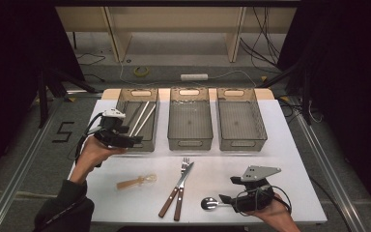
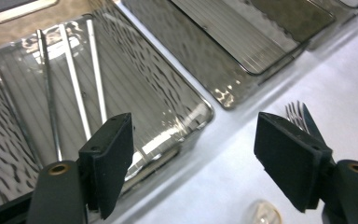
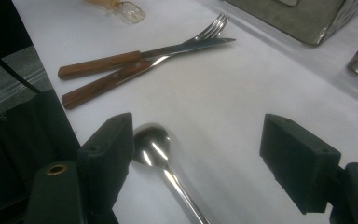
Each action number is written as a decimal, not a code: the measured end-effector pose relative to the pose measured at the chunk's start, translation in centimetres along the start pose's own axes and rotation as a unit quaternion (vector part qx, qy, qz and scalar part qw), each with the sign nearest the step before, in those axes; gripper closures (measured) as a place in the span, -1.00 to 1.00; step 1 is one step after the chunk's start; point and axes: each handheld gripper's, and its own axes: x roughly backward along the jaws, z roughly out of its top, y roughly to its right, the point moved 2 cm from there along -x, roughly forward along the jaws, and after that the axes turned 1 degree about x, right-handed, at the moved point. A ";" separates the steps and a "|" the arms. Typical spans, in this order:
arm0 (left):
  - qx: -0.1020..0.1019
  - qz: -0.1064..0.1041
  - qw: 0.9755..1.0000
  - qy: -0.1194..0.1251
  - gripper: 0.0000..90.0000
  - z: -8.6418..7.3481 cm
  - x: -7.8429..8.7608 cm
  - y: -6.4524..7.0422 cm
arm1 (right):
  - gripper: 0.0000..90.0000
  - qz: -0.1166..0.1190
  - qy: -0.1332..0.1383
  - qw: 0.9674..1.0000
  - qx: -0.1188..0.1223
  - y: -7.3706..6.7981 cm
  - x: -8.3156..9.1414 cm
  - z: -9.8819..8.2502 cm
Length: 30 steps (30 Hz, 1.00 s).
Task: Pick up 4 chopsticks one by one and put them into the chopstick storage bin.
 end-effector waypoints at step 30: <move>-0.078 -0.021 0.994 -0.077 -0.49 -3.7 0.0 3.9 | -0.39 0.002 -0.020 1.000 0.001 0.3 -0.4 -0.6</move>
